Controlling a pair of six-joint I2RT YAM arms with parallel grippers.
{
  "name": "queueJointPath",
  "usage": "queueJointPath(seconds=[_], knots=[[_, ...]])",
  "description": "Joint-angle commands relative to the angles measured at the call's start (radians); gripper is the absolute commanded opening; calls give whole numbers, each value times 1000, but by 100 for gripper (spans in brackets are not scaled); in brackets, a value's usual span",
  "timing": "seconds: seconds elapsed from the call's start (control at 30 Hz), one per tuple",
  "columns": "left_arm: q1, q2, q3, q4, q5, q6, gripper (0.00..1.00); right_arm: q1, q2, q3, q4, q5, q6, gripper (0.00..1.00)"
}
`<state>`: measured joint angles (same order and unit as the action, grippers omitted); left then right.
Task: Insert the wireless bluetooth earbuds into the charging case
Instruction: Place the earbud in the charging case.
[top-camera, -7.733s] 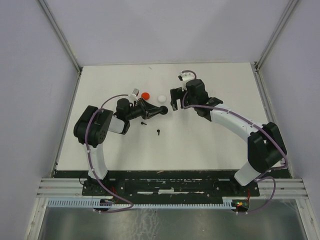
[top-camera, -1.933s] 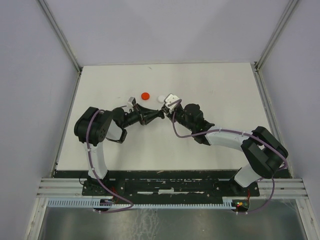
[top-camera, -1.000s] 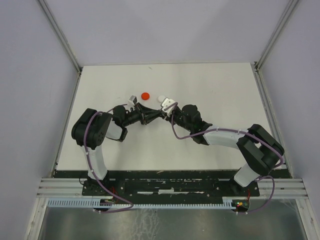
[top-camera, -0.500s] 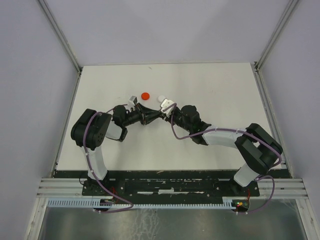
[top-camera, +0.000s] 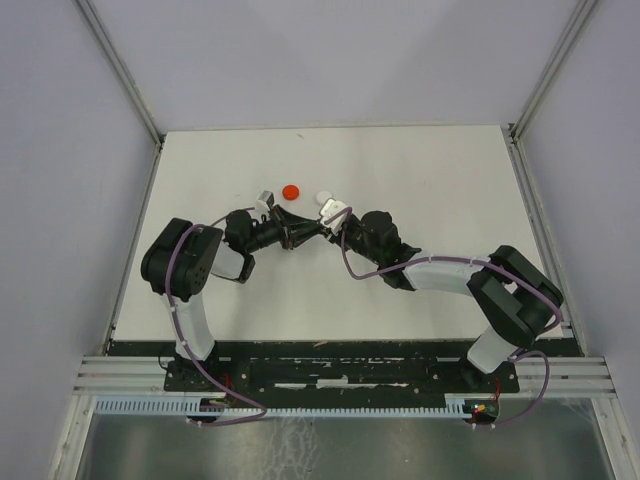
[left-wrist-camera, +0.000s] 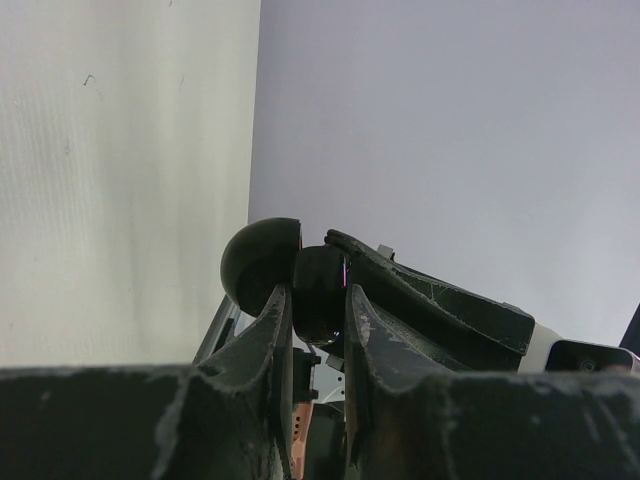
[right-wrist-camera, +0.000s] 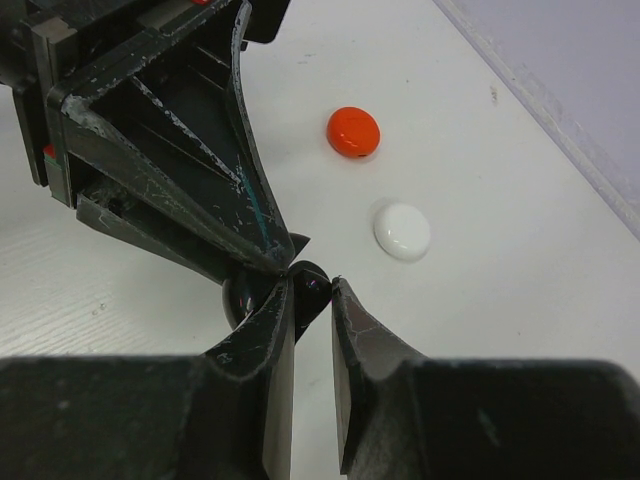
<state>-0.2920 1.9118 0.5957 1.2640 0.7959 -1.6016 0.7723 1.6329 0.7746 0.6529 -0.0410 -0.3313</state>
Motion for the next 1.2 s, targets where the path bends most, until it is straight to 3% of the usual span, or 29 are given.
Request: queueJointPath(seconds=[0.0, 0.17, 0.33, 0.93, 1.03, 1.17], knots=[[-6, -31, 27, 75, 30, 20, 3, -2, -16, 22, -21, 37, 6, 6], [-6, -22, 55, 89, 22, 1, 3, -2, -46, 25, -51, 62, 67, 15], [-6, -22, 80, 61, 13, 12, 3, -3, -72, 20, -67, 66, 113, 30], [2, 17, 134, 38, 2, 20, 3, -2, -202, -21, -101, 111, 153, 48], [10, 30, 145, 37, 4, 19, 3, -2, -265, -47, -124, 155, 168, 55], [13, 34, 150, 30, 9, 28, 3, -5, -315, -31, -199, 344, 230, 67]])
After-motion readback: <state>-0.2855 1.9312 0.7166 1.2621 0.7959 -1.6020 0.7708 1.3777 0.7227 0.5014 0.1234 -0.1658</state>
